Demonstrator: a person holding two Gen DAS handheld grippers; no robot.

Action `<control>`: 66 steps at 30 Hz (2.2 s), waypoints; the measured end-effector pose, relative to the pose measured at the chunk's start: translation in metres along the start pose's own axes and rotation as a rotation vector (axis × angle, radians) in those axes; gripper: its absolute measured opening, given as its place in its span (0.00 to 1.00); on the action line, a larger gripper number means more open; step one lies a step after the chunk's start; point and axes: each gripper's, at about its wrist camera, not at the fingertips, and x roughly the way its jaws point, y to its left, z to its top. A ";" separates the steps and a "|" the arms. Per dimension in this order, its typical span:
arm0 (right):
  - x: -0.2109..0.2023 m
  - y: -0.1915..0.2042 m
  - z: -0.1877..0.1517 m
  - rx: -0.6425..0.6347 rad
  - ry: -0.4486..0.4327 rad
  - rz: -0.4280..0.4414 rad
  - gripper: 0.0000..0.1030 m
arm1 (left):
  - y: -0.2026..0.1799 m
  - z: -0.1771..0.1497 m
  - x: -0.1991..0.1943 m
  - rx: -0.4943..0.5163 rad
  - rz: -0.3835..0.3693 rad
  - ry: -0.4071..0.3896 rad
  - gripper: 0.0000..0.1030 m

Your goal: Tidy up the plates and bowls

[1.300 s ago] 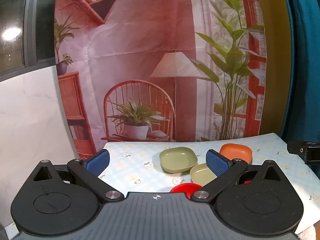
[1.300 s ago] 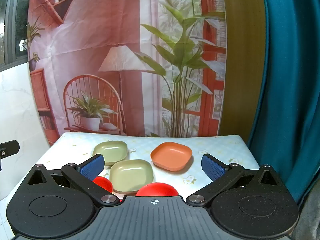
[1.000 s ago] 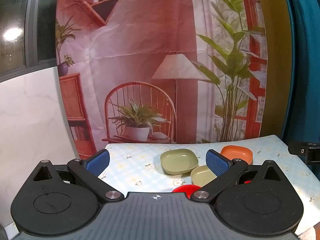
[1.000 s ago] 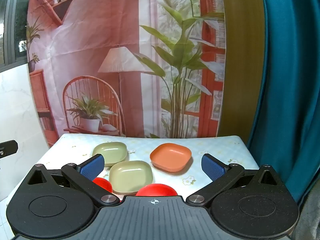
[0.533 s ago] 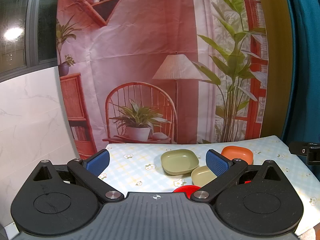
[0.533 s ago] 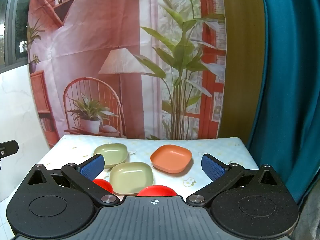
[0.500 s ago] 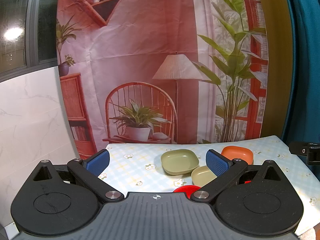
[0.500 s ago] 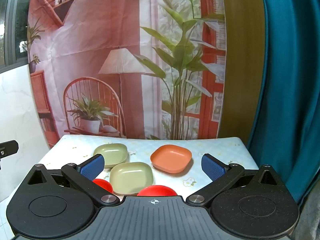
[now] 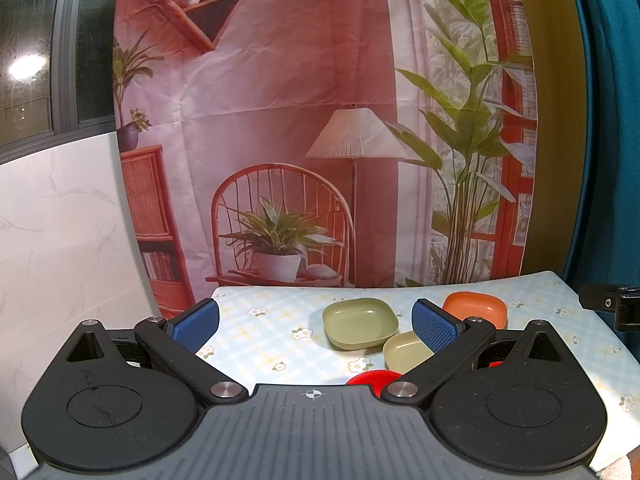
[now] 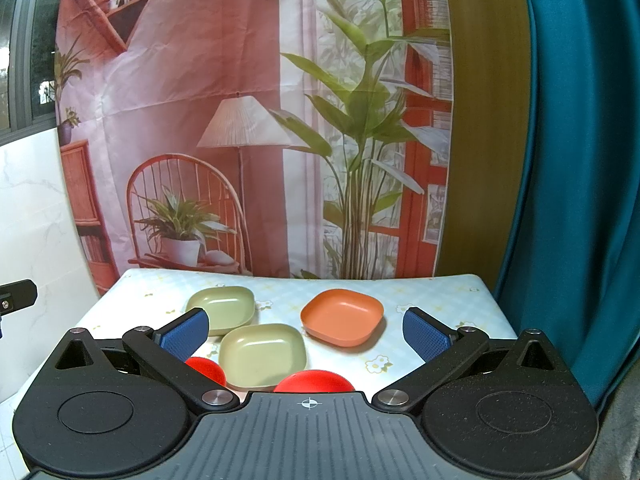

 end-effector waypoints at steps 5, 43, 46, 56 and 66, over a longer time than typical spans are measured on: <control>0.000 0.000 0.000 0.000 0.000 0.000 1.00 | 0.001 0.001 0.000 0.000 0.000 0.000 1.00; -0.002 0.001 0.000 -0.001 -0.002 -0.001 1.00 | 0.007 0.006 0.005 0.003 -0.004 0.002 1.00; -0.002 0.001 0.000 -0.003 -0.003 -0.001 1.00 | 0.008 0.007 0.006 0.003 -0.004 0.002 1.00; 0.001 0.002 -0.002 -0.002 -0.003 0.000 1.00 | 0.010 0.008 0.007 0.003 -0.004 0.004 1.00; 0.008 -0.008 -0.006 0.071 -0.098 0.117 1.00 | 0.009 0.001 0.021 -0.006 -0.035 0.020 1.00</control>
